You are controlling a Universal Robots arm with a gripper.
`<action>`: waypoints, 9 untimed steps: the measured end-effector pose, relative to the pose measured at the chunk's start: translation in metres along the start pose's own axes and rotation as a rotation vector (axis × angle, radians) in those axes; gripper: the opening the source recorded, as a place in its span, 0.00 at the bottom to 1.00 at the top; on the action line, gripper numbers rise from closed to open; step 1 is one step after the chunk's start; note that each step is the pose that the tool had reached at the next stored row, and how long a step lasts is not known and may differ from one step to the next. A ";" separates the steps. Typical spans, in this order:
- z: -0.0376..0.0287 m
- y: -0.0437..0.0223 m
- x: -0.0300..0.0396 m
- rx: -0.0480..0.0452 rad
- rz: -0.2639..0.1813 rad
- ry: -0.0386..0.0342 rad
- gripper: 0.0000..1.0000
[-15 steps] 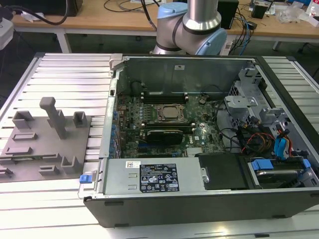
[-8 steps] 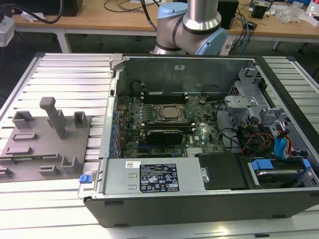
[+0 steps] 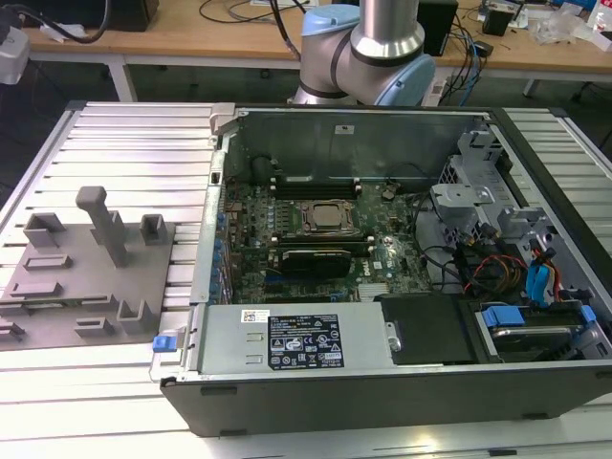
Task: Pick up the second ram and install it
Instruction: 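Pick up the second ram and move it above second insertion slot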
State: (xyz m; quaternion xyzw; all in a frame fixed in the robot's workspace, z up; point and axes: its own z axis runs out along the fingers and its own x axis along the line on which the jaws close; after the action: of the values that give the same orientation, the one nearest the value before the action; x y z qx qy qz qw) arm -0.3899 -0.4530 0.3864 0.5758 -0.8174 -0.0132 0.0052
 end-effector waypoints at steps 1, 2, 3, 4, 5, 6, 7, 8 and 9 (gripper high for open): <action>0.0000 0.0000 0.0000 0.0004 -0.013 0.0020 0.11; 0.0000 0.0000 0.0000 0.0005 -0.032 0.0030 0.11; 0.0000 0.0000 0.0000 0.0004 -0.049 0.0035 0.11; 0.0000 0.0000 0.0000 0.0003 -0.065 0.0039 0.11; 0.0000 0.0000 0.0000 0.0001 -0.090 0.0046 0.11; 0.0000 0.0000 0.0000 -0.0001 -0.129 0.0058 0.11; 0.0000 0.0000 0.0000 -0.0002 -0.157 0.0065 0.11; 0.0000 0.0000 0.0000 -0.0003 -0.173 0.0070 0.11; 0.0000 0.0000 0.0000 -0.0004 -0.187 0.0073 0.11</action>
State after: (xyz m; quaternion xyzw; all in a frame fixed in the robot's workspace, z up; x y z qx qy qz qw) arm -0.3899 -0.4530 0.3864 0.6497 -0.7601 -0.0117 0.0070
